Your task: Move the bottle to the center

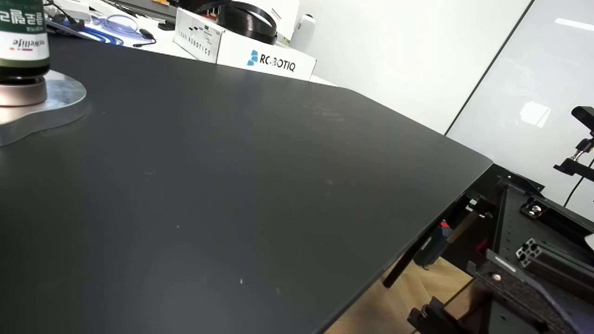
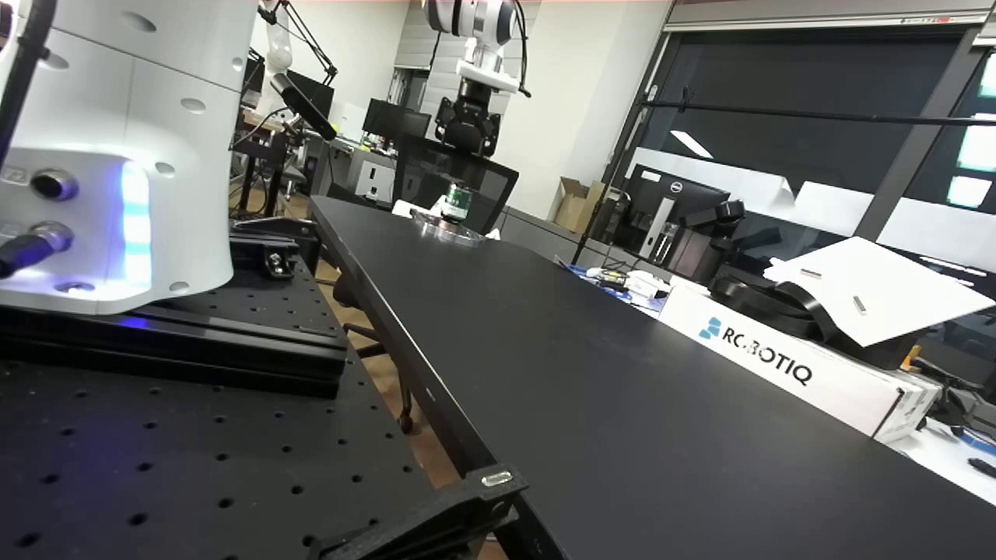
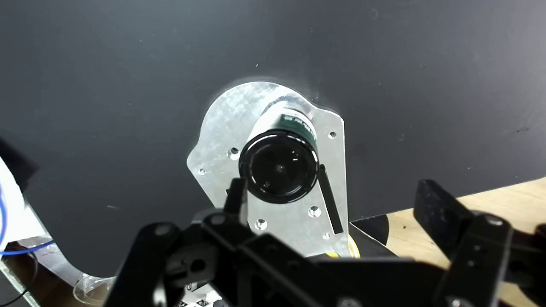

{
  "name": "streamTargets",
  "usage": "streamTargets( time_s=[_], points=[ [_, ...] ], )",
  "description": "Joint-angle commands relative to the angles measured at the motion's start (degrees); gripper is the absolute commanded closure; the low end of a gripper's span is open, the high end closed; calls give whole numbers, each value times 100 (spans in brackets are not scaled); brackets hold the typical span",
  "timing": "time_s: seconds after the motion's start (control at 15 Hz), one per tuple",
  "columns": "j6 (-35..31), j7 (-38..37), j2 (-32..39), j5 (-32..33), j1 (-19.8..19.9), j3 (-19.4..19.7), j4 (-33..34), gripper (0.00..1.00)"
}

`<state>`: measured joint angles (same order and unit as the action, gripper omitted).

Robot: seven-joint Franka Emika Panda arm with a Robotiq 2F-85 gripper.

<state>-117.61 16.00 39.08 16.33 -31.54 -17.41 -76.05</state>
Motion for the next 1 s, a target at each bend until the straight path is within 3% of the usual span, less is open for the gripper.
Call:
streamTargets(
  time_s=[0.0,0.93],
  points=[
    [-65,-32,-4,144,-35,58,-14,0],
    [123,-100,38,96,-116,148,71,0]
  ],
)
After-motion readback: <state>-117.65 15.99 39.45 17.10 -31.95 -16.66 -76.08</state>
